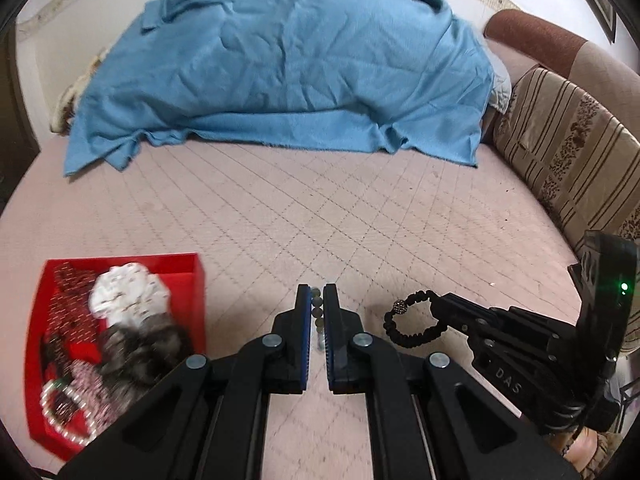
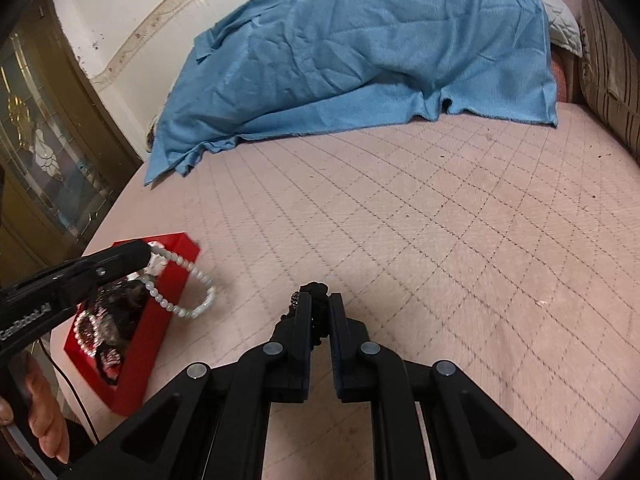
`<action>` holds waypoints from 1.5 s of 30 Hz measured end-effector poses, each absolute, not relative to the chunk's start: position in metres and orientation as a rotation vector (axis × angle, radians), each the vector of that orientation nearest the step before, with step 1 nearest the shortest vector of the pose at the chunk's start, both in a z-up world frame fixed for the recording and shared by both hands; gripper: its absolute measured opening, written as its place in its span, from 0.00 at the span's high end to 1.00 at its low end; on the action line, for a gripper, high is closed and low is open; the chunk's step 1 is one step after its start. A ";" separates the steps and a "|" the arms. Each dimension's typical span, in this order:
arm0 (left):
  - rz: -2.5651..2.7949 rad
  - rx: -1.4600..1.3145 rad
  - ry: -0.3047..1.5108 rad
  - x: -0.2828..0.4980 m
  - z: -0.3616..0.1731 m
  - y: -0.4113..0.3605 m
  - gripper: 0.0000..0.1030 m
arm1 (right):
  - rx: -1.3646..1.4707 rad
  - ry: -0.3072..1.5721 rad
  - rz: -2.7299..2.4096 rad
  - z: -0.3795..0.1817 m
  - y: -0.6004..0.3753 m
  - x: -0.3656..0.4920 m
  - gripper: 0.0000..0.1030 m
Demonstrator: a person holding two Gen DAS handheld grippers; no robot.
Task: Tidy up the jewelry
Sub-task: 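Carry both bracelets over the red tray and lower them inside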
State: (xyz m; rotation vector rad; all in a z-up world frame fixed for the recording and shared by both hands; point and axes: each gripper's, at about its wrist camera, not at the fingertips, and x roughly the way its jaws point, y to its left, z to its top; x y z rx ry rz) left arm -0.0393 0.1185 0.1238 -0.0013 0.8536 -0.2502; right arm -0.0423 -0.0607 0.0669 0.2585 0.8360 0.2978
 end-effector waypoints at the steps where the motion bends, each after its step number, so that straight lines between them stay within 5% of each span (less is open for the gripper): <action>1: -0.238 0.004 0.844 -0.046 0.128 0.121 0.95 | 0.255 0.833 0.299 0.069 -0.060 -0.046 0.91; 21: -0.016 0.075 0.722 -0.137 0.167 0.182 0.95 | 0.153 0.763 0.355 0.124 -0.011 -0.109 0.91; 45: 0.030 0.032 0.736 -0.132 0.147 0.250 0.95 | -0.012 0.763 0.467 0.140 0.083 -0.115 0.91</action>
